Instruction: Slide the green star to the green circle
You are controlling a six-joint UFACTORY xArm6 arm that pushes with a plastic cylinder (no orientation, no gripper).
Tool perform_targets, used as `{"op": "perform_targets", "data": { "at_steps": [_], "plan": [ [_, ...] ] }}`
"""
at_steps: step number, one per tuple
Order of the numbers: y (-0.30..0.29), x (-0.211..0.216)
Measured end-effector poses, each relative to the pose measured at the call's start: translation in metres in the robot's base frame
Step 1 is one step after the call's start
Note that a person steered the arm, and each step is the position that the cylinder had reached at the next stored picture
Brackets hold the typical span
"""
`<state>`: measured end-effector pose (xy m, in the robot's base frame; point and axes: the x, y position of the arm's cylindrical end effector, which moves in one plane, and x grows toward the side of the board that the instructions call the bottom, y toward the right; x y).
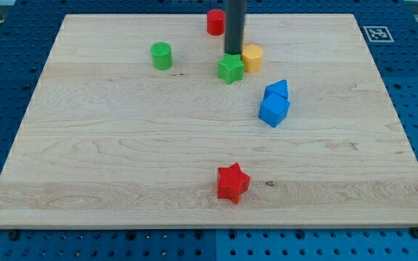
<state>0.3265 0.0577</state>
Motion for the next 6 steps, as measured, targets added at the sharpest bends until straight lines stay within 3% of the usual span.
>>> {"op": "perform_targets", "data": {
  "at_steps": [1,2,4,6],
  "plan": [
    [0.042,0.015],
    [0.045,0.048],
    [0.043,0.056],
    [-0.021,0.05]
  ]
}}
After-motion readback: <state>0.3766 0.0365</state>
